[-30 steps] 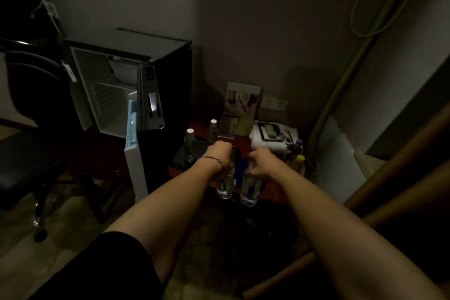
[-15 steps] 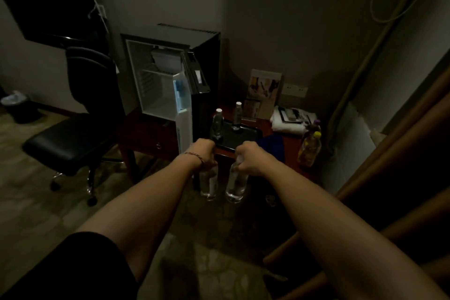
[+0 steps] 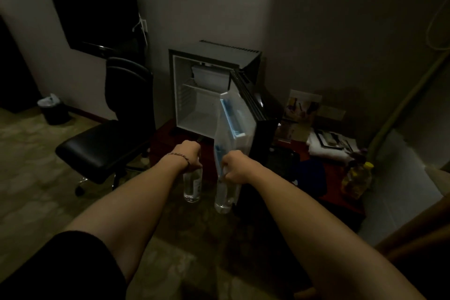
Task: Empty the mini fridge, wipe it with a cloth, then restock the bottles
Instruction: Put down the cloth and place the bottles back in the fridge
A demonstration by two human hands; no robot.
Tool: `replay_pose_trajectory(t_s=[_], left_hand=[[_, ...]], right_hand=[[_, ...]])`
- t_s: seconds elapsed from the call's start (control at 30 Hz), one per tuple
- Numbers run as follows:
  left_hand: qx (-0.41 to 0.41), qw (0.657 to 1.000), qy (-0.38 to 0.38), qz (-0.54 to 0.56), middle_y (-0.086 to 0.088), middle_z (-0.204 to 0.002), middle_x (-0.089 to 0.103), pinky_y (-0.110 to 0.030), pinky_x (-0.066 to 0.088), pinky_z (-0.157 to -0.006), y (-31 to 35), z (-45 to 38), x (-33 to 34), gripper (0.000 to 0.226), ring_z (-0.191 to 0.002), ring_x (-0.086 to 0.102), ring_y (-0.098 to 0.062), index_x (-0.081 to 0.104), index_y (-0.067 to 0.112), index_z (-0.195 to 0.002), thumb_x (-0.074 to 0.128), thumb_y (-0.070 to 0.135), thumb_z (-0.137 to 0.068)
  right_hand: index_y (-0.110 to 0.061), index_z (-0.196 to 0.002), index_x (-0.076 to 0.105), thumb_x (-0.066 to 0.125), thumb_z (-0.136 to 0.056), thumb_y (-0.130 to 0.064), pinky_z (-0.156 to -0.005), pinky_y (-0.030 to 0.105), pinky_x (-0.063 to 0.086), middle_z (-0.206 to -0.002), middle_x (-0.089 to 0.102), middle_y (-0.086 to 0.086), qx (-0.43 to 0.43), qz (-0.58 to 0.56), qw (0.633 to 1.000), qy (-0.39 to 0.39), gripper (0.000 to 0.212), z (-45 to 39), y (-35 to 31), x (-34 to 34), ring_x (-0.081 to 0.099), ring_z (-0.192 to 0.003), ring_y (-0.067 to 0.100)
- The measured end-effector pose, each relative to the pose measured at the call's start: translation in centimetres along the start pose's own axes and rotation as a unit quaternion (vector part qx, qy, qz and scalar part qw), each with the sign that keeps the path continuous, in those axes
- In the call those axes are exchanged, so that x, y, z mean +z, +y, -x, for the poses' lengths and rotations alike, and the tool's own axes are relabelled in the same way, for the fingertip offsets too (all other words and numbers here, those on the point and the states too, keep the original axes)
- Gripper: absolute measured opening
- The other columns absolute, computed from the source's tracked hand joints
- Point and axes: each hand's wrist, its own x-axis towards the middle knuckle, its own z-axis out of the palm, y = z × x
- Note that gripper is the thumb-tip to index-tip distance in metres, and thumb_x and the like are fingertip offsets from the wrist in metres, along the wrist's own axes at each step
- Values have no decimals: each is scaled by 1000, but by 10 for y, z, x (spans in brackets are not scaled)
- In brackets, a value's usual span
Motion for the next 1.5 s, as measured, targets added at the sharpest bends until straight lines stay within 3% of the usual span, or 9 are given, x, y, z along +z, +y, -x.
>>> replay_pose_trajectory(t_s=[0.3, 0.47, 0.93, 1.03, 1.13, 1.2, 1.3, 1.43, 1.5], left_hand=[[19, 999, 33, -10, -9, -115, 60, -35, 53, -85, -76, -107, -29, 31, -104, 61, -27, 64, 11, -110, 74, 23, -83], [22, 1000, 7, -15, -10, -117, 61, -38, 54, -90, -102, -185, -45, 33, -106, 62, -27, 65, 11, -112, 74, 25, -83], [59, 998, 15, -12, -9, -120, 51, -41, 50, -92, -153, -409, -74, 32, -108, 57, -32, 59, 14, -112, 70, 27, -85], [83, 997, -6, -4, -9, -120, 50, -43, 49, -94, -160, -451, -67, 27, -107, 57, -32, 58, 14, -112, 66, 24, -88], [98, 995, -26, -15, -14, -121, 55, -43, 49, -95, -164, -489, -59, 25, -108, 59, -33, 60, 11, -114, 60, 20, -92], [101, 993, -50, -23, -15, -121, 60, -41, 50, -96, -165, -508, -54, 27, -110, 60, -32, 62, 9, -118, 58, 16, -92], [111, 990, -81, -8, -13, -123, 60, -38, 49, -98, -166, -532, -46, 30, -113, 59, -29, 61, 12, -120, 62, 14, -90], [93, 991, -99, 22, -12, -130, 58, -37, 47, -99, -168, -554, -40, 31, -117, 57, -29, 60, 15, -125, 59, 16, -94], [100, 990, -91, 47, -13, -137, 52, -38, 41, -105, -170, -565, -36, 36, -124, 52, -29, 54, 13, -132, 56, 17, -96]], right_hand=[[-18, -101, 66, 73, -85, -22, -78, 38, 59, -103, 57, 2, 25, -34, 997, 71, 19, -136, -42, -18, 61, -87, 18], [-19, -87, 63, 76, -82, -23, -58, 27, 48, -94, 59, 3, 33, -8, 998, 53, 15, -224, -43, -34, 59, -77, 16], [-13, -109, 61, 62, -87, -14, -80, 37, 50, -116, 45, 7, 70, 1, 995, 67, 21, -439, -4, -84, 57, -101, 31], [-16, -96, 57, 61, -87, -14, -77, 38, 50, -108, 42, 4, 92, -21, 994, 62, 10, -476, 5, -81, 57, -96, 29], [-21, -84, 51, 62, -88, -12, -69, 33, 46, -99, 49, 2, 133, -59, 988, 43, 15, -511, 14, -75, 55, -82, 21], [-19, -96, 56, 61, -90, -11, -75, 35, 50, -103, 58, 7, 156, -90, 983, 29, 11, -528, 18, -69, 59, -89, 23], [-13, -126, 54, 61, -93, -14, -99, 40, 48, -125, 56, 13, 182, -118, 976, 13, 34, -557, 26, -59, 56, -114, 31], [-18, -136, 50, 43, -104, -25, -96, 39, 46, -136, 54, 14, 207, -137, 966, 64, 33, -578, 31, -57, 56, -116, 33], [-19, -139, 48, 46, -103, -23, -100, 41, 46, -140, 52, 13, 209, -156, 962, 79, 37, -588, 40, -53, 54, -120, 34]])
